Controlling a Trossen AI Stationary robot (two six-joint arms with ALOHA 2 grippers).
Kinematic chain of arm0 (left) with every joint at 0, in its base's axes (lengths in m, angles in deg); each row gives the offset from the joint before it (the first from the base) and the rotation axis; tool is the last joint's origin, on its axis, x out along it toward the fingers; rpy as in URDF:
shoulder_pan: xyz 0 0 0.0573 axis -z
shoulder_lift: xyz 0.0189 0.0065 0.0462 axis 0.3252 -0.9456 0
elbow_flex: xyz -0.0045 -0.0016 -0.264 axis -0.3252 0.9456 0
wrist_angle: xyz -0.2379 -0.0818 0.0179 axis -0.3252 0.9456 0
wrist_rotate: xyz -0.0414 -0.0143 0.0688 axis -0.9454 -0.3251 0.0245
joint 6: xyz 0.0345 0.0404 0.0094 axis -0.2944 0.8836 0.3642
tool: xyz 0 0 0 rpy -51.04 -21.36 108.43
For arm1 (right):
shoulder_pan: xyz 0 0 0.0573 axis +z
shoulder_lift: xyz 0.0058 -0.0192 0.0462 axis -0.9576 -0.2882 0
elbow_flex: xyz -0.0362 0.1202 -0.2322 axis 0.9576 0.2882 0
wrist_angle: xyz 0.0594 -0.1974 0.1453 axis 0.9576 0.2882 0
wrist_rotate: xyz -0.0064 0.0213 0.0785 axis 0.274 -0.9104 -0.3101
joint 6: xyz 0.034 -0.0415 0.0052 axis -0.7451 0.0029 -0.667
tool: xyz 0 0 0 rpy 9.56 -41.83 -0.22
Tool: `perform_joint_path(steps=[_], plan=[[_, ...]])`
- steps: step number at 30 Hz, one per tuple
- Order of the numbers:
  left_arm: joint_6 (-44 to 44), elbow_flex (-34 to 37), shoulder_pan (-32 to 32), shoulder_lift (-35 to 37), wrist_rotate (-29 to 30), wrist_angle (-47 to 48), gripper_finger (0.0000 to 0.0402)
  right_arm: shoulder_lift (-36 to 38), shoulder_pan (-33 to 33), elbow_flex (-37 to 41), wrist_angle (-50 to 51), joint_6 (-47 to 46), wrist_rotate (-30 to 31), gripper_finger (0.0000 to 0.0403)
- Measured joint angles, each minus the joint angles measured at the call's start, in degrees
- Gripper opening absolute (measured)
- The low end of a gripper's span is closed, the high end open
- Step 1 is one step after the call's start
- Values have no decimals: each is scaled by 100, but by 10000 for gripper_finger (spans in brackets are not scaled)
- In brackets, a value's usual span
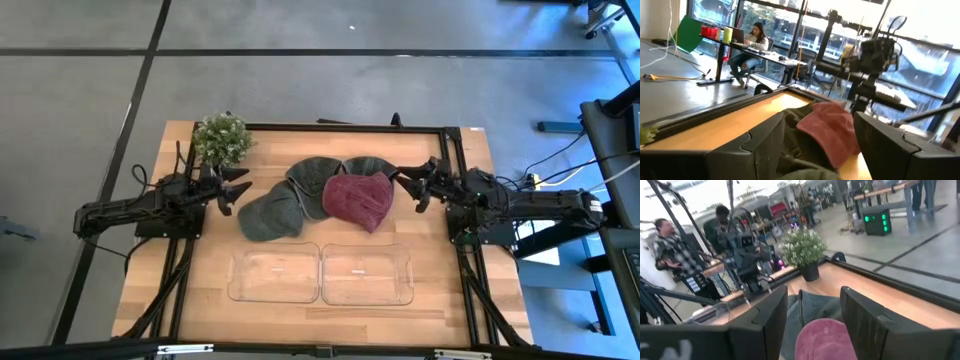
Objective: Pick & Place hat
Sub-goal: Put the red cap into the right transparent bin
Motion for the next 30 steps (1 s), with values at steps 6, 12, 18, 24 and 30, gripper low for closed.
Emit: perform_joint_path(steps=[6,12,18,24,30], plan=[[-26,2,1,0,0,-246,233,-995,-6,-647,738,-324,-10,184],[-26,1,1,0,57,-335,233,-1695,-24,-1636,3395,-1486,-894,184],[-26,0,1,0,105,-340,233,-2208,-26,-1734,3807,-2187,-1014,184],[-24,0,1,0,107,-338,233,-2638,-50,-1727,3893,-3381,-949,184],[-24,2,1,0,107,-327,233,-2991,-50,-1727,3906,-3458,-1286,184]])
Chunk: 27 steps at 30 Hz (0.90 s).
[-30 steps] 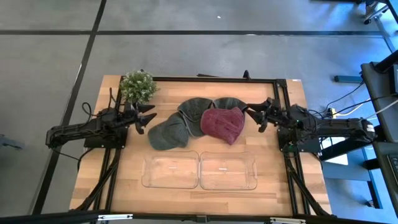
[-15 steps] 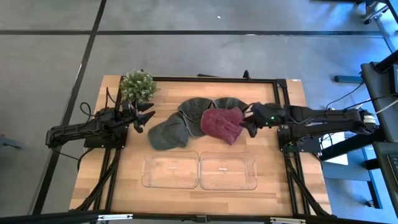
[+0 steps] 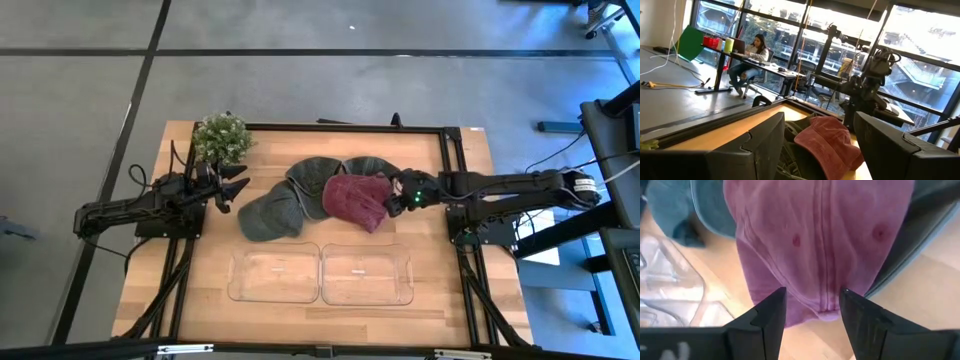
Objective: Pick & Place hat
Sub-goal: Put the red cap into the right transparent bin
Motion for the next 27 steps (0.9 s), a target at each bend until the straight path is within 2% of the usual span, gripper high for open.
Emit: perform_joint_path(steps=[6,13,18,22,27], plan=[[-2,-1,-1,0,0,7,233,-298,40,2,107,-77,-580,184],[-2,0,0,0,2,11,233,-859,107,4,-44,-169,90,184],[-3,-1,0,0,2,13,233,-1056,109,7,-410,-164,153,179],[-4,-1,0,0,2,14,233,-1147,109,7,-396,-112,337,139],[-4,0,0,0,2,20,233,-1146,109,7,-534,344,701,57]])
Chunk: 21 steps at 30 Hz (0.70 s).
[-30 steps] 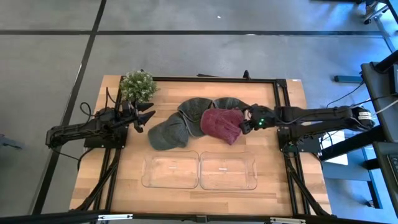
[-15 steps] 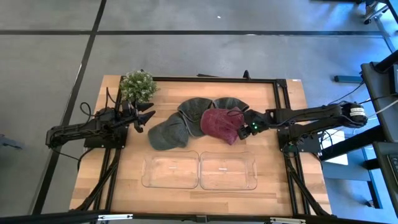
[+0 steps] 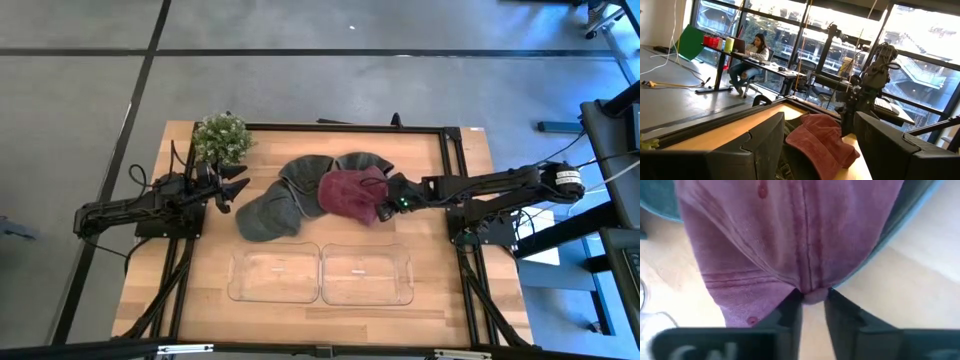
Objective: Pick & Place hat
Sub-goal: Put the red cap into the right transparent bin
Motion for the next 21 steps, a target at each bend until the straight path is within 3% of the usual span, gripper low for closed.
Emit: perform_joint_path(steps=[4,12,21], plan=[[0,-1,0,0,0,19,233,1,0,0,-59,280,3,7],[0,-2,0,0,-2,18,233,33,0,0,-91,239,-46,5],[0,0,0,0,0,18,233,31,0,2,-91,668,-209,30]])
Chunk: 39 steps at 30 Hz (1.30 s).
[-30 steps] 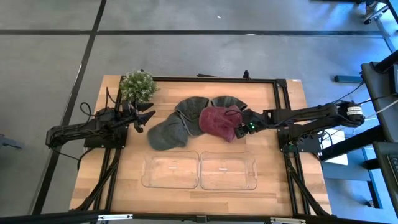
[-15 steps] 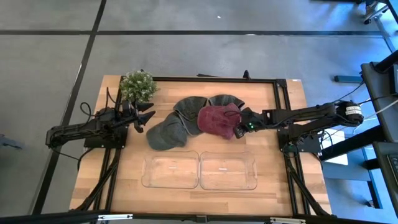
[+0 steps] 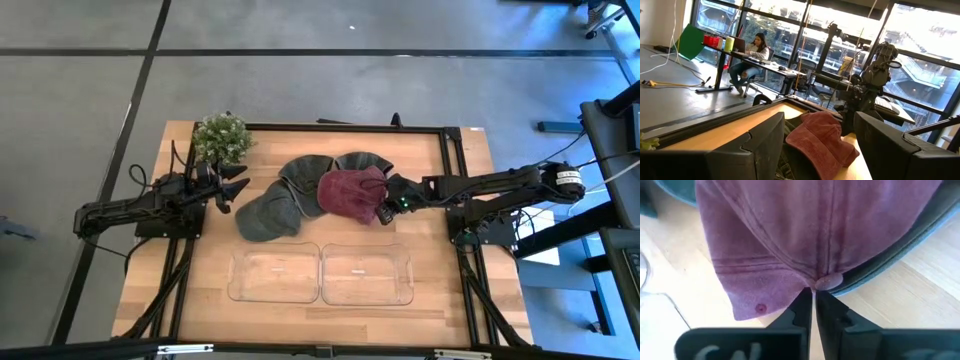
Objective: Pick & Place hat
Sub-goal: Put the red cap into the right transparent bin
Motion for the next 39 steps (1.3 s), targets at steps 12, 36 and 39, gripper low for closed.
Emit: perform_joint_path(steps=[12,36,39], plan=[[-15,0,0,0,-2,0,233,0,-7,0,-152,-198,146,210],[-243,-2,-1,0,-2,0,233,-15,-423,0,-800,-367,-132,216],[-243,-2,0,0,-2,0,233,-17,-422,0,-792,-264,-144,172]])
